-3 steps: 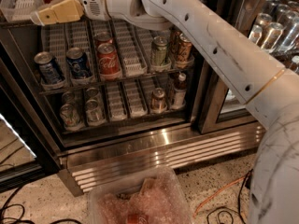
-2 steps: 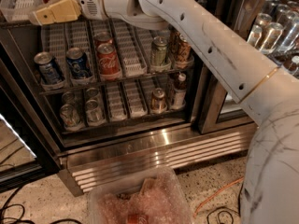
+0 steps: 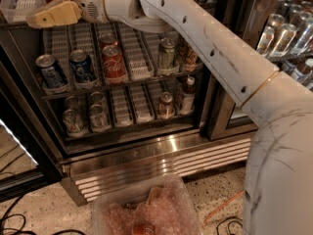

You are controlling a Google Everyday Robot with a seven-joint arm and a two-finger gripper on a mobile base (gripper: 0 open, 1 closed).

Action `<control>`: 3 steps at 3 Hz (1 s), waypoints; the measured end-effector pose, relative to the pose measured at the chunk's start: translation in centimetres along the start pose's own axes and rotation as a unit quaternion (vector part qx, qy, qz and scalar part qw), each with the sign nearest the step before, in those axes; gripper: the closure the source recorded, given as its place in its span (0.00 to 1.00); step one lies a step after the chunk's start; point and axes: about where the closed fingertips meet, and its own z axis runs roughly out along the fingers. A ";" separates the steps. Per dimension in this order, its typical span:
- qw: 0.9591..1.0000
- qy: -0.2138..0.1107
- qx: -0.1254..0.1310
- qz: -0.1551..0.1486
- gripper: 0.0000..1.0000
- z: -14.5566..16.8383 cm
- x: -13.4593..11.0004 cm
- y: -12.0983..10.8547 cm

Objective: Pick coke can from top shelf of fridge

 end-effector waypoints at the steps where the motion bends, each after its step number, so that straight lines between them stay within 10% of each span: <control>1: 1.000 -0.004 -0.009 0.005 0.14 0.6 0.3 0.0; 3: 1.000 -0.007 -0.015 0.007 0.36 0.7 0.1 -0.2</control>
Offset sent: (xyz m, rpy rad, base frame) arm 0.0079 0.0080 -0.0069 0.0208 0.0191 0.0414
